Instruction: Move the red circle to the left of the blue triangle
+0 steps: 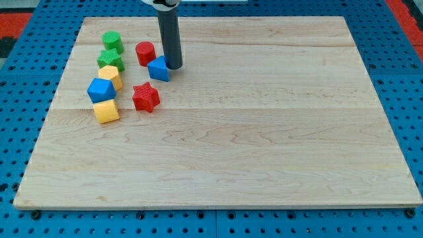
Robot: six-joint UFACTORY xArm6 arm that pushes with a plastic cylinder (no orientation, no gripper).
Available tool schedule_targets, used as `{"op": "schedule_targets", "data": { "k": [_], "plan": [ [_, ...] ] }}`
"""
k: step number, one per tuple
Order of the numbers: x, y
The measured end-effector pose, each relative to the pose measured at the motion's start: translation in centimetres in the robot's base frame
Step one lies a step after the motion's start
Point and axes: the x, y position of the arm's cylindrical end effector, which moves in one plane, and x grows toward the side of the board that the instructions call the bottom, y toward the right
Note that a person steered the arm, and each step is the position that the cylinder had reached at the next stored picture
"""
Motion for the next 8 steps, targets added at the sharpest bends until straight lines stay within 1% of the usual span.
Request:
{"op": "schedule_targets", "data": {
  "k": [2,3,4,5,7,8],
  "plan": [
    [0.0,-0.1],
    [-3.6,0.1],
    [-8.7,-1.7],
    [-6.0,-5.5],
    [-3.5,-5.6],
    [-2.6,-3.2]
  ]
}}
